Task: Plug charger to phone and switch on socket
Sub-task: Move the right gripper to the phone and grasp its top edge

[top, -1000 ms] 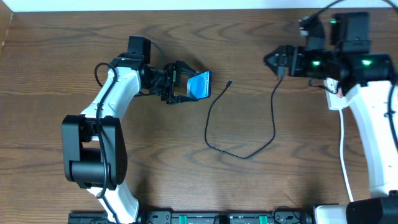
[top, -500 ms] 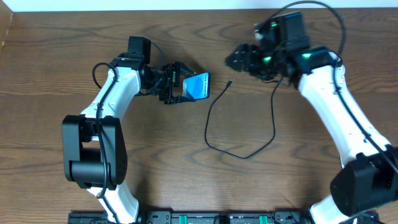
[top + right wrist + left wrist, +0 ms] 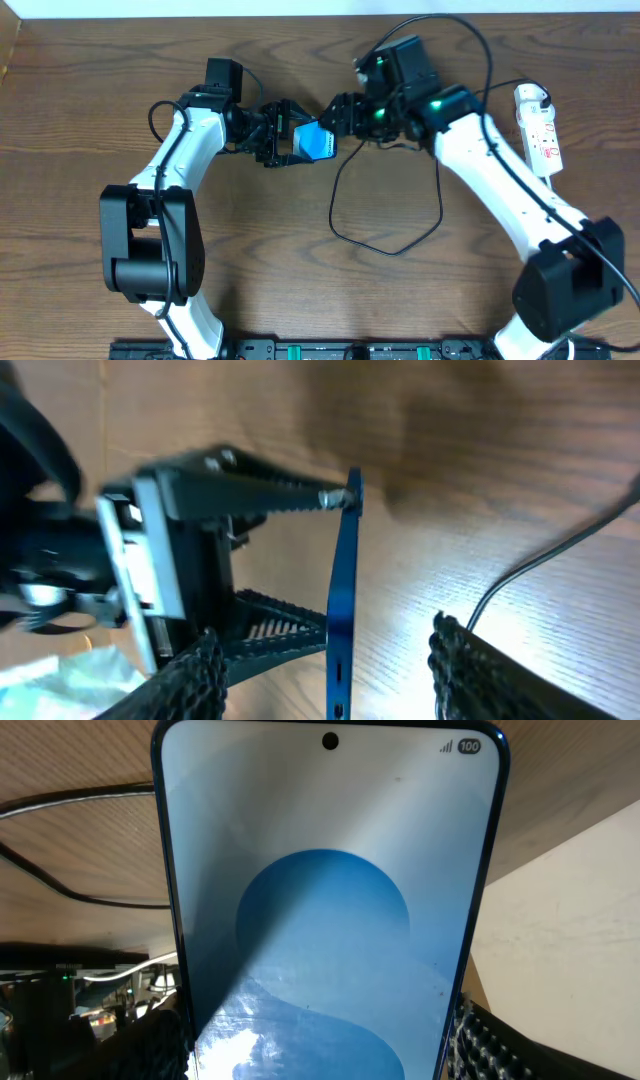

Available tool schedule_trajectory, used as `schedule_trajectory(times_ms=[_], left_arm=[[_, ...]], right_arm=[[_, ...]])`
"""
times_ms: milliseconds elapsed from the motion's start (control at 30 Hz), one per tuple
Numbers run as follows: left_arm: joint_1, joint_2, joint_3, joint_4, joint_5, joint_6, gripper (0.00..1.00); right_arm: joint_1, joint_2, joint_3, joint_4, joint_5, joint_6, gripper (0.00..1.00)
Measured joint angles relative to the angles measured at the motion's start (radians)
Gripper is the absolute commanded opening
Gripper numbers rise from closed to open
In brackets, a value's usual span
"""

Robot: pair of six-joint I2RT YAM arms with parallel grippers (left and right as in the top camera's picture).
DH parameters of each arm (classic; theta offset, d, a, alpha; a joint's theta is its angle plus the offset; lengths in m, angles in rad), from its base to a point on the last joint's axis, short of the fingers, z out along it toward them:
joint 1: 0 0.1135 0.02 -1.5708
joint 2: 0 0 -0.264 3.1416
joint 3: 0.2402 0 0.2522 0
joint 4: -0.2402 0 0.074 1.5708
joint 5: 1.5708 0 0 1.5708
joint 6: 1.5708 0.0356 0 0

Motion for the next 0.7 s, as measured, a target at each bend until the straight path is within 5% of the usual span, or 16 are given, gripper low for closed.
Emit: schedule_trajectory(times_ms=[700], left_arm=[[0.000, 0.000, 0.000, 0.000, 0.000, 0.000, 0.74]], right_arm=[[0.089, 0.039, 0.000, 0.022, 0.146, -0.034, 0.17]])
